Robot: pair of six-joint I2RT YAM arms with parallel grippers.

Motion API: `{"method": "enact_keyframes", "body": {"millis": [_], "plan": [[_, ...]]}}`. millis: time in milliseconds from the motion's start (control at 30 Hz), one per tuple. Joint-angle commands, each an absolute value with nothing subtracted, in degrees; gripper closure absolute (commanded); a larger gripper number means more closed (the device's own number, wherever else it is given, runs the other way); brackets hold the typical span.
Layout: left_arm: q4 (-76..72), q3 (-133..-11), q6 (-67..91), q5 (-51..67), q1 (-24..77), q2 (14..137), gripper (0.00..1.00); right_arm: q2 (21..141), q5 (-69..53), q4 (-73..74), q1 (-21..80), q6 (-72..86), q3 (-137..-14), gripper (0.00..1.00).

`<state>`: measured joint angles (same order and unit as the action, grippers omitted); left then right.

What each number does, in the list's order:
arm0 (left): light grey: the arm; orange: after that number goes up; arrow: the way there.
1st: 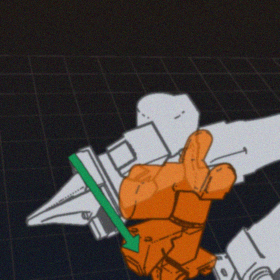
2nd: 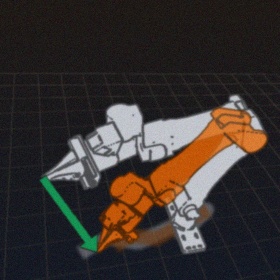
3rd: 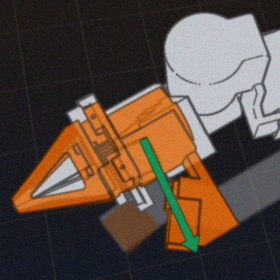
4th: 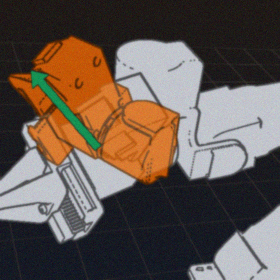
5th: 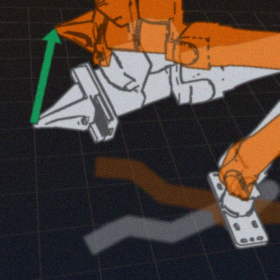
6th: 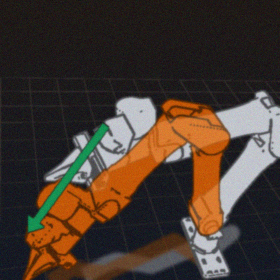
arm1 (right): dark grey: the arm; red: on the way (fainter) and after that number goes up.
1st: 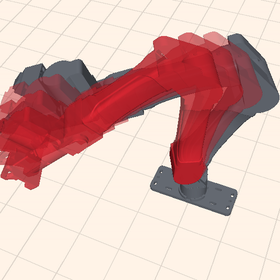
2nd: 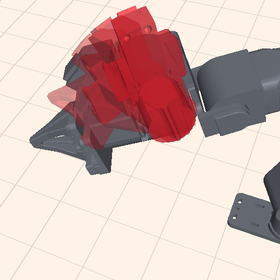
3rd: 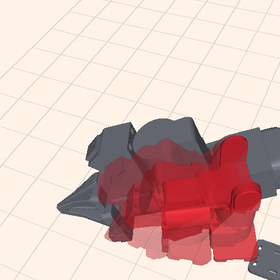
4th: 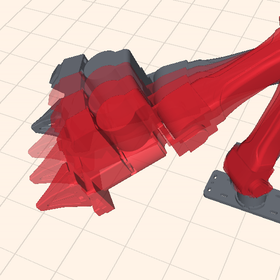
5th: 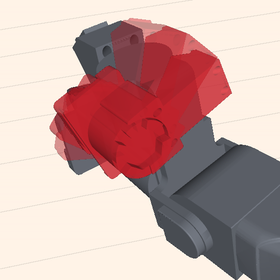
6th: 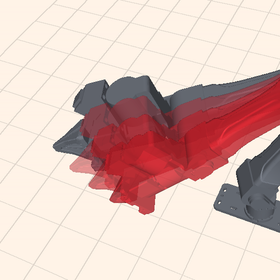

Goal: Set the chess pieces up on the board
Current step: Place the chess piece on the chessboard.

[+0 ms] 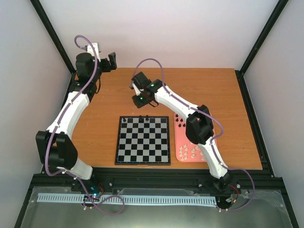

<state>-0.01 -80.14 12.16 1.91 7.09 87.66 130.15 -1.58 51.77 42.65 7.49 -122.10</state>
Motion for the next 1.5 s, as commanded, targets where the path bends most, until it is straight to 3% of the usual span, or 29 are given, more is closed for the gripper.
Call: {"method": "enact_keyframes", "body": {"millis": [0,233,1467], "plan": [[-0.53,-81.80,11.70,1.87,7.13,85.93,0.00,133.30,-5.67,53.89,45.34,4.93,-129.83,0.97],[-0.52,-81.66,11.51,1.39,7.13,85.71,0.00,139.20,-8.30,57.84,46.94,3.69,-136.71,0.97],[-0.62,-81.99,11.78,2.20,7.12,86.51,0.00,144.25,-3.04,58.71,51.33,5.62,-136.96,0.97]]}}
